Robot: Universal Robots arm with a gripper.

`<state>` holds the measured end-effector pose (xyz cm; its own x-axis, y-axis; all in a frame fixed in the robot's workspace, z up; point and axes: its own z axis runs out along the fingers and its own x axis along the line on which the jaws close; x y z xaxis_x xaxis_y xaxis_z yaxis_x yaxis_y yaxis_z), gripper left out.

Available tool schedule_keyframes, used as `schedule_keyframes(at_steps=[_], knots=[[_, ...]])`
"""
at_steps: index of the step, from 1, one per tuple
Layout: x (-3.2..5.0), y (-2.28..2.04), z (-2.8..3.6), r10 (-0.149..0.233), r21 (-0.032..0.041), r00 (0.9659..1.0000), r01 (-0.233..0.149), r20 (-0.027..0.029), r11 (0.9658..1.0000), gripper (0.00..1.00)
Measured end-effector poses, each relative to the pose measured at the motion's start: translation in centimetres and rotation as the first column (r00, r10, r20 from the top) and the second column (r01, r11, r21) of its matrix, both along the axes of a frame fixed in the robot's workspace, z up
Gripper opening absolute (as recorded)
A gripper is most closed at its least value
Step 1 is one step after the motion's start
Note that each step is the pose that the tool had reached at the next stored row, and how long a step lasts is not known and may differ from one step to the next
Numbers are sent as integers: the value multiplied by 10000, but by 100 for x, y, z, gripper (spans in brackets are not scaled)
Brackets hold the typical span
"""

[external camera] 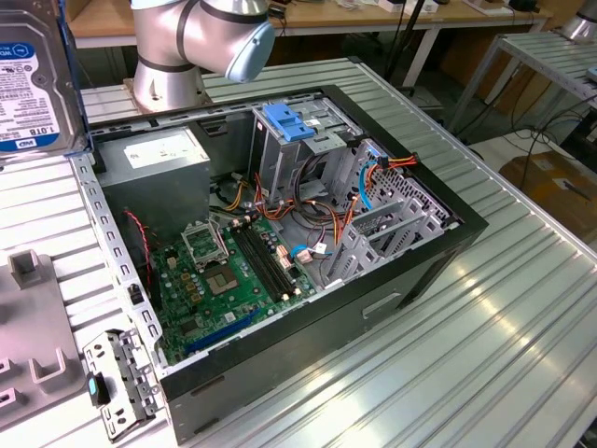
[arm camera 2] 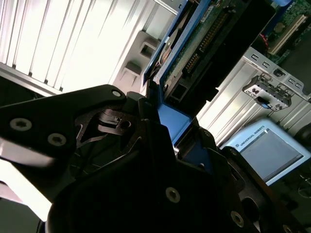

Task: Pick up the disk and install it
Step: 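Pick up the disk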

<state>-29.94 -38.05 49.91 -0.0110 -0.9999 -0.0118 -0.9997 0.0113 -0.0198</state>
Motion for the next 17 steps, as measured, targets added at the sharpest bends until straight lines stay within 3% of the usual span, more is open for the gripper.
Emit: schedule_keyframes(at_steps=[4,12,17], knots=[[60,-12,-10,-2,-9,10000,2,2,10000,37],[178,-92,-32,-25,-22,10000,25,1,10000,37],[256,-118,-39,-32,-37,10000,32,1,10000,37]])
